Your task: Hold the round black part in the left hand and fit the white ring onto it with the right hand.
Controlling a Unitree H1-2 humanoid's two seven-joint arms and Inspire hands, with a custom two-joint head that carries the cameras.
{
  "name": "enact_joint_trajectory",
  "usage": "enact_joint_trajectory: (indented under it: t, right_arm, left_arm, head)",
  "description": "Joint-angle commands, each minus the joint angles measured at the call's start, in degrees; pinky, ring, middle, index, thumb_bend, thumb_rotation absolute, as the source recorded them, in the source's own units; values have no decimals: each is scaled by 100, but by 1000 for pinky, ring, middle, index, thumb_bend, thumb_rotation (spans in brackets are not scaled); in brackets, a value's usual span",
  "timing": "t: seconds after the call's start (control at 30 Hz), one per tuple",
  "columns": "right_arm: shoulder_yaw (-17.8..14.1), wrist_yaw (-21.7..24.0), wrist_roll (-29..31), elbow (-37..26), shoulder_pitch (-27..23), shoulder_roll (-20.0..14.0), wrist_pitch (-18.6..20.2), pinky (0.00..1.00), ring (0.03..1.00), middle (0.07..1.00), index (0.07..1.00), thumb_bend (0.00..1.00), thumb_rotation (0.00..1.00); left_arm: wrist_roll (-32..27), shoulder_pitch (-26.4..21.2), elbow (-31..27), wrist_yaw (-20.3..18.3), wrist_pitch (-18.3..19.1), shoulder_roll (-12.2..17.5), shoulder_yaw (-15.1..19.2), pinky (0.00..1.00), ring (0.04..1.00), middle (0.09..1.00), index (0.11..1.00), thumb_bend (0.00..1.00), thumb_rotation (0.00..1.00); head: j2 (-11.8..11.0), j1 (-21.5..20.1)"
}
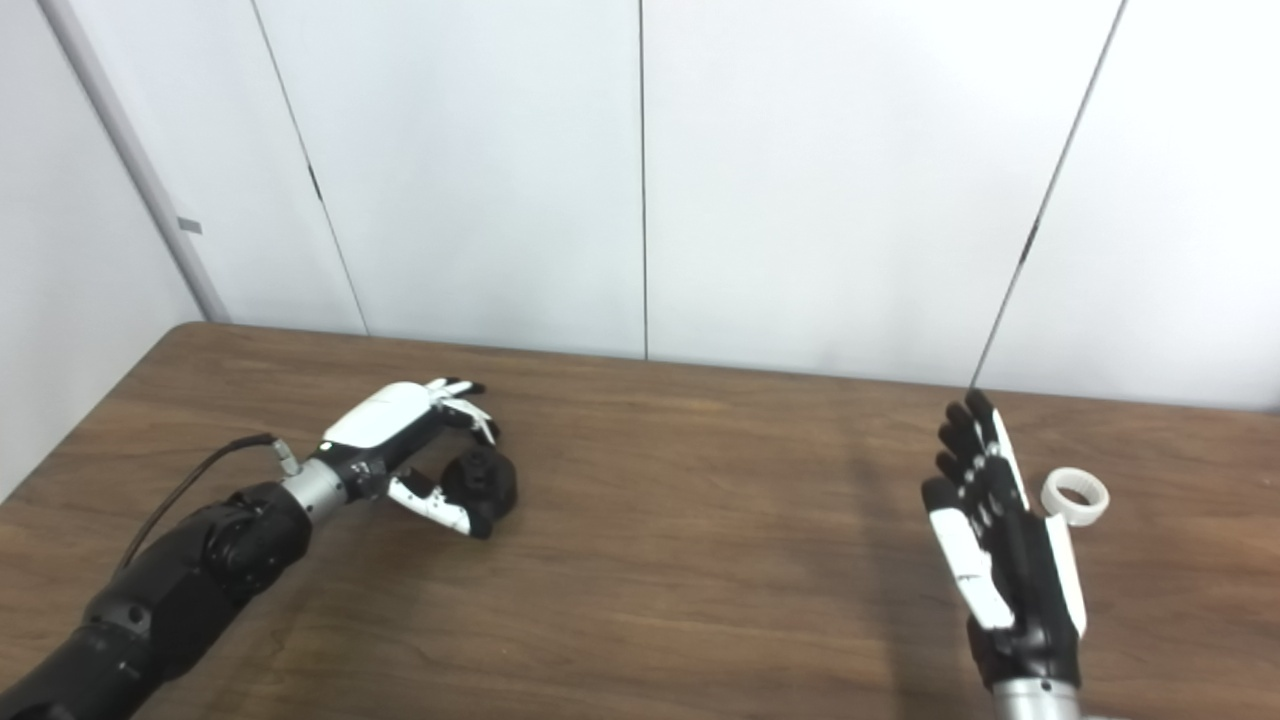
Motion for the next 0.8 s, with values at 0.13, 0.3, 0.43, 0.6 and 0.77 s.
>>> enact_joint_trajectory:
  t: [0.13, 0.3, 0.43, 0.6, 0.77]
  right_arm:
    - [-32, -18, -14, -462, -321, -99, 134, 972, 954, 948, 971, 446, 746]
    - [-28, -51, -86, -610, -416, -116, 222, 928, 935, 934, 952, 475, 735]
    - [-33, -62, -106, -690, -489, -115, 196, 882, 900, 924, 950, 470, 727]
    - [-39, -70, -133, -966, -584, -127, 456, 862, 914, 938, 953, 465, 727]
    - [-69, -108, -185, -1299, -684, -135, 835, 920, 927, 938, 954, 457, 726]
  left_arm:
    - [0, 107, -798, -171, -104, 141, -138, 1000, 964, 747, 481, 524, 59]
    - [-120, 196, -1090, -75, -104, 129, -531, 1000, 977, 753, 481, 524, 61]
    - [-193, 219, -1337, 15, -105, 133, -850, 1000, 975, 755, 481, 524, 62]
    - [-129, 288, -1595, 34, -104, 33, -1097, 1000, 975, 748, 481, 524, 63]
    - [-98, 323, -1749, -54, -104, -57, -1255, 1000, 983, 756, 481, 524, 63]
  head:
    - [74, -123]
    - [128, -290]
    - [166, -469]
    - [219, -671]
    - [263, -873]
